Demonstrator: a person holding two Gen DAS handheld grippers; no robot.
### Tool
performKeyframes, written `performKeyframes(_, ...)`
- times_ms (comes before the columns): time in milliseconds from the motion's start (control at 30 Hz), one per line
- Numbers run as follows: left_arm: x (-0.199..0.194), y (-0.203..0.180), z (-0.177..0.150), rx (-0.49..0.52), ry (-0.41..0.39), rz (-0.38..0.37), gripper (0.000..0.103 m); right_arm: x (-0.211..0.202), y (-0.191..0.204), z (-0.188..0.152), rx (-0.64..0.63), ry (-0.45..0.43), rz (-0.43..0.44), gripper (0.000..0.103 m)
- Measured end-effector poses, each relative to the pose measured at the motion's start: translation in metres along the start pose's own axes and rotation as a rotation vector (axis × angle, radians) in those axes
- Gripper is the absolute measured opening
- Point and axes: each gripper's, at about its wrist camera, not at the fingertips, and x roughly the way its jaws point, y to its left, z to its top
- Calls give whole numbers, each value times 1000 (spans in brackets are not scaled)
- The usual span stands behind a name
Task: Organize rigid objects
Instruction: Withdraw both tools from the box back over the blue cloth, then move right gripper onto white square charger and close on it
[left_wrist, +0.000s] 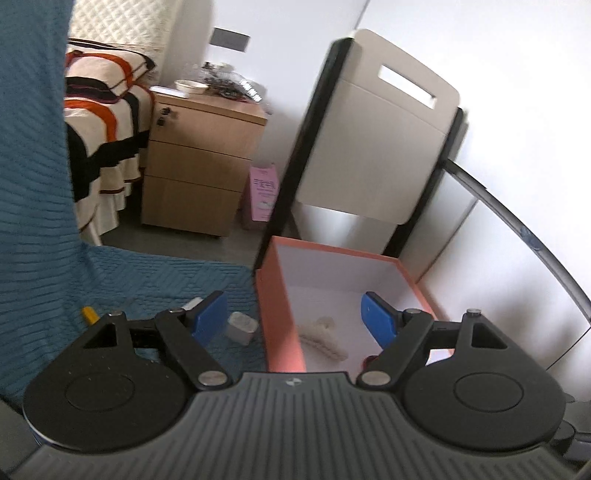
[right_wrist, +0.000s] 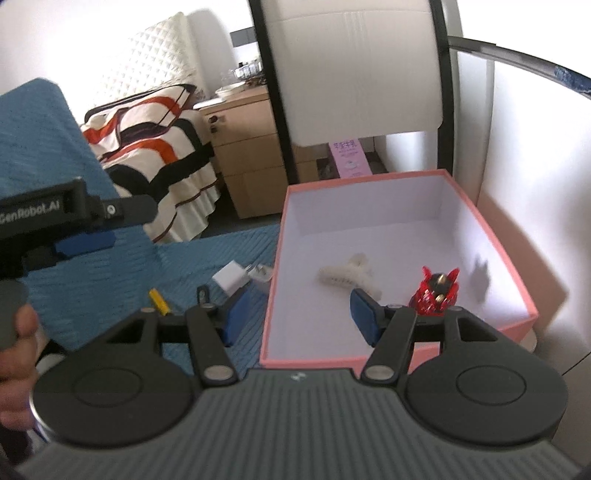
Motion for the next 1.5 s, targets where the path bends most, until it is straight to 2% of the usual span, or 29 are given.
performKeyframes(400,-32,47,-31,-20,7,38,83,4,43,-31,-19,41,27,63)
performKeyframes(767,-49,87,-46,-59,20,77,83,8,77,-52,-38,89,40,63)
performKeyframes(900,-40,98,-51,-67,33,90,83,18,80,-53,-55,99,26,63)
performKeyframes(1133,-16,114,-62,-85,-6,92,83,44,79,-53,-68,95,15,63)
performKeyframes(1333,18,131,-80,-69,-4,140,83,75,86,-49,-69,82,23,63)
performKeyframes(1500,50,147,-93,-57,12,144,83,102,96,-42,-92,76,35,63)
